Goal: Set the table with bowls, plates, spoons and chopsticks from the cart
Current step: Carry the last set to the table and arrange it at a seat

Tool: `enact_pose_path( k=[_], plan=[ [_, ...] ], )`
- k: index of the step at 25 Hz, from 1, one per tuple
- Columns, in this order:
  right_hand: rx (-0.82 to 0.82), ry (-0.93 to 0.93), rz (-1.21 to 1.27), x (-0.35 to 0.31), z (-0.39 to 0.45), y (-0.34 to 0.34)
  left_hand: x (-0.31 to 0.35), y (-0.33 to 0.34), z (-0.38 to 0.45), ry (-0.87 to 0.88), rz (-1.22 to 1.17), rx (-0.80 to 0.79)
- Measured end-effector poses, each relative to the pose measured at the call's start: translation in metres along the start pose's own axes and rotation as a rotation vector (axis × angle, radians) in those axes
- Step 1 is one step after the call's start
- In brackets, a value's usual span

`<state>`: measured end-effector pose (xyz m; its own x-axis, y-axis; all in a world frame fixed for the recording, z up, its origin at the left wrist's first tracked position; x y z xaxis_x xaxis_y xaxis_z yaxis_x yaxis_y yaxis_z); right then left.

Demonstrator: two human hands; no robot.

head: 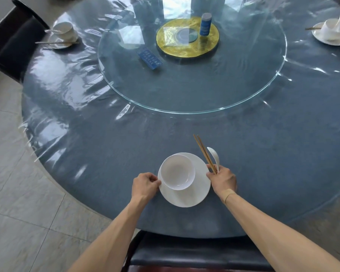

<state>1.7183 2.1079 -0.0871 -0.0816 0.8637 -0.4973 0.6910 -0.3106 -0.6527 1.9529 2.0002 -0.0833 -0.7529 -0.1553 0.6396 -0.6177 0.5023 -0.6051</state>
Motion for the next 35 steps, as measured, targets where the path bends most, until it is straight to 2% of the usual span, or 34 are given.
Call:
enact_pose_path(
  k=[9, 13, 14, 16, 18, 20, 23, 28, 31, 35],
  plan=[
    [-0.029, 0.001, 0.164, 0.007, -0.024, -0.014, 0.008, -0.003, -0.006, 0.046, 0.114, -0.014],
    [-0.157, 0.034, 0.376, 0.022, -0.058, -0.024, 0.017, -0.007, -0.045, 0.223, 0.107, 0.248],
    [-0.215, 0.043, 0.454, 0.024, -0.067, -0.024, 0.021, -0.002, -0.058, 0.299, 0.09, 0.222],
    [-0.312, 0.026, 0.584, 0.022, -0.086, -0.022, 0.031, 0.015, -0.079, 0.412, 0.004, 0.012],
    [-0.342, -0.026, 0.613, 0.017, -0.102, -0.017, 0.046, 0.032, -0.093, 0.427, -0.151, -0.225],
    [-0.311, -0.068, 0.56, 0.013, -0.111, -0.01, 0.062, 0.04, -0.1, 0.38, -0.308, -0.359],
    [-0.286, -0.066, 0.538, 0.016, -0.12, -0.007, 0.067, 0.046, -0.106, 0.31, -0.473, -0.405],
    [-0.405, 0.033, 0.597, 0.031, -0.131, -0.007, 0.065, 0.053, -0.109, 0.124, -0.634, -0.469],
    [-0.422, 0.028, 0.554, 0.035, -0.134, -0.009, 0.062, 0.066, -0.106, 0.046, -0.56, -0.476],
    [-0.396, 0.031, 0.532, 0.043, -0.13, -0.013, 0.068, 0.082, -0.095, 0.051, -0.397, -0.432]
  ],
)
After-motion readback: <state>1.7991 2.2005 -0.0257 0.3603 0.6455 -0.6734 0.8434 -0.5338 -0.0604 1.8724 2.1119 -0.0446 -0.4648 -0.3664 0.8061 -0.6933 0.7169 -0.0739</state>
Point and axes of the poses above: each hand's wrist, its own z-axis towards the middle knuckle, its own y-axis out of the palm, x = y × z, the point moved 1 cm from there along z, towards the middle knuckle, and after that the axes turned 7 degrees about y, right-handed, at the moved point
